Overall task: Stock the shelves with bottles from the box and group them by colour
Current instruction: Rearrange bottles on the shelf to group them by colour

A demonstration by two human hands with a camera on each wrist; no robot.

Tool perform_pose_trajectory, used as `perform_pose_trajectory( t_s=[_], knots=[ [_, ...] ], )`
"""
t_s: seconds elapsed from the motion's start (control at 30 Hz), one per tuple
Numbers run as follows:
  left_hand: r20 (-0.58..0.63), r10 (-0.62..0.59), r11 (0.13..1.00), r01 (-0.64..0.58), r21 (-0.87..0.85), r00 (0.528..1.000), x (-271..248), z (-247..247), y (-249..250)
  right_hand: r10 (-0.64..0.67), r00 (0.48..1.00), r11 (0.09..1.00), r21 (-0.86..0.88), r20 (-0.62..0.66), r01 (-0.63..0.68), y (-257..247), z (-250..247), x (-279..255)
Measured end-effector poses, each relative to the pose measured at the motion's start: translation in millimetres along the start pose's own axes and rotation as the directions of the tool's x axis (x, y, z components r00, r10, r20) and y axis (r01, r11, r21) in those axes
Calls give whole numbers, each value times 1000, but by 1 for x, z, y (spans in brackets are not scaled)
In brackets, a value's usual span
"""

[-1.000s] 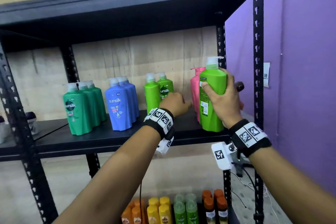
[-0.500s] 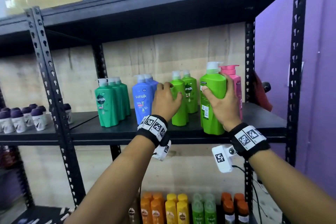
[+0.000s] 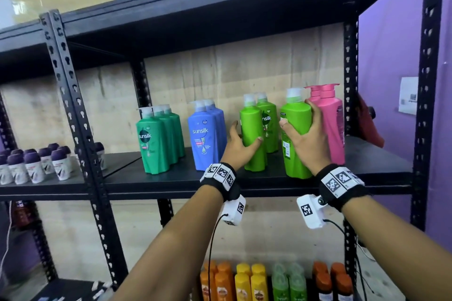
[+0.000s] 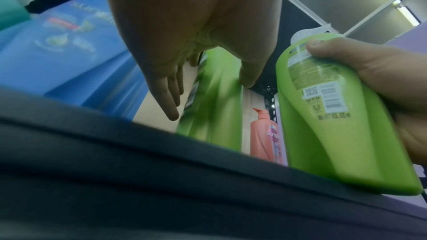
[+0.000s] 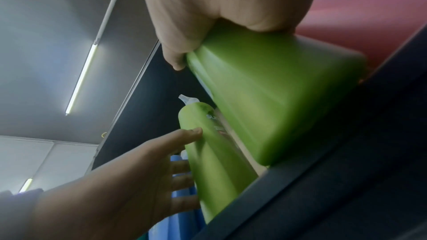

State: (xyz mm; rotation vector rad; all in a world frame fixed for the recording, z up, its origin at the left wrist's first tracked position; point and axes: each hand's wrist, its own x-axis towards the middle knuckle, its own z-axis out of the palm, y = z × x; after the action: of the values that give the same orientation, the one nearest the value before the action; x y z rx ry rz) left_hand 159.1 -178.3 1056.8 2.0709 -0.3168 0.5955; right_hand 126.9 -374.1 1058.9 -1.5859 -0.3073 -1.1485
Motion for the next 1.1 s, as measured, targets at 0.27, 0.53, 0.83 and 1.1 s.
perform_pose_trajectory(
  t_s=[0.27,0.53,0.83,1.1],
  knots=[
    [13,-16,947,19,-322,1000,-1,15,-25,32,995,999,-17,95,-30,20,19,1],
    [44,-53,932,65,-356,998,-1,17,-25,161,935,986,-90,315,-139,33,26,-15],
    [-46,-30,982,21,-186,999,0,18,-32,297,895,953,-166,332,-254,37,17,-13],
    [-92,-128,928,87,-361,988,-4,10,-26,365,869,924,-248,334,-293,36,16,-14]
  ],
)
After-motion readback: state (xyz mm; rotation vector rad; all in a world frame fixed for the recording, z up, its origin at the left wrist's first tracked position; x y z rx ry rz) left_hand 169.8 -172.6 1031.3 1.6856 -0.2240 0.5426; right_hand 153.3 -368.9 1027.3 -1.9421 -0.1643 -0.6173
